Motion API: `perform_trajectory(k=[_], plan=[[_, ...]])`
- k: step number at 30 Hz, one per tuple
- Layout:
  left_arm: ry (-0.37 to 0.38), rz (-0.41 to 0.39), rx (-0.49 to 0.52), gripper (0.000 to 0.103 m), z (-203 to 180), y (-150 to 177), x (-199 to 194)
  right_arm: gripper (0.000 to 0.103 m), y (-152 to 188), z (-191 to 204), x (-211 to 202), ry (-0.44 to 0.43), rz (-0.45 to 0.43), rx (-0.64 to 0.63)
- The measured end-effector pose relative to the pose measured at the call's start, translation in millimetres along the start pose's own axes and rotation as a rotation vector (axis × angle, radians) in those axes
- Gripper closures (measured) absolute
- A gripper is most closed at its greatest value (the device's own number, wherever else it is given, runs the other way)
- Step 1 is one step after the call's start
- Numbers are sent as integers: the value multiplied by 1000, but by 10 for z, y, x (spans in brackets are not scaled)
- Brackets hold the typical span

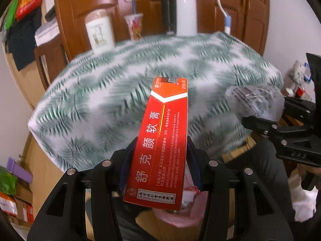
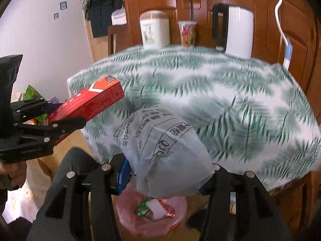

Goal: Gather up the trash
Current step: 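Lift the toothpaste box and grey bag off the table and carry them toward the pink bin, then lower the box and grey bag into the pink bin and open both tools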

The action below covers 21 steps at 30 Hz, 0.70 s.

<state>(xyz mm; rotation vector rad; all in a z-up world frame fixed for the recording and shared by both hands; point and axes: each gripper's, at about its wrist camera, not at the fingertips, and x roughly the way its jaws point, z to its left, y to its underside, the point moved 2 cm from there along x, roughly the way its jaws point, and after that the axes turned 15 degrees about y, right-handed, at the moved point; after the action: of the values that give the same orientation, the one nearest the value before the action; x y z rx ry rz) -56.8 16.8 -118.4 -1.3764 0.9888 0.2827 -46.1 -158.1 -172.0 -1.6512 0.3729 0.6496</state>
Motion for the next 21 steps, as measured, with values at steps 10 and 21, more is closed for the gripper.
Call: perform_trajectory(k=[10, 21], plan=[[36, 178, -28, 55, -27, 771, 506, 53, 763, 218, 404, -33, 166, -25], [44, 402, -79, 55, 257, 1381, 1430, 53, 1307, 365, 1184, -40, 349, -72]])
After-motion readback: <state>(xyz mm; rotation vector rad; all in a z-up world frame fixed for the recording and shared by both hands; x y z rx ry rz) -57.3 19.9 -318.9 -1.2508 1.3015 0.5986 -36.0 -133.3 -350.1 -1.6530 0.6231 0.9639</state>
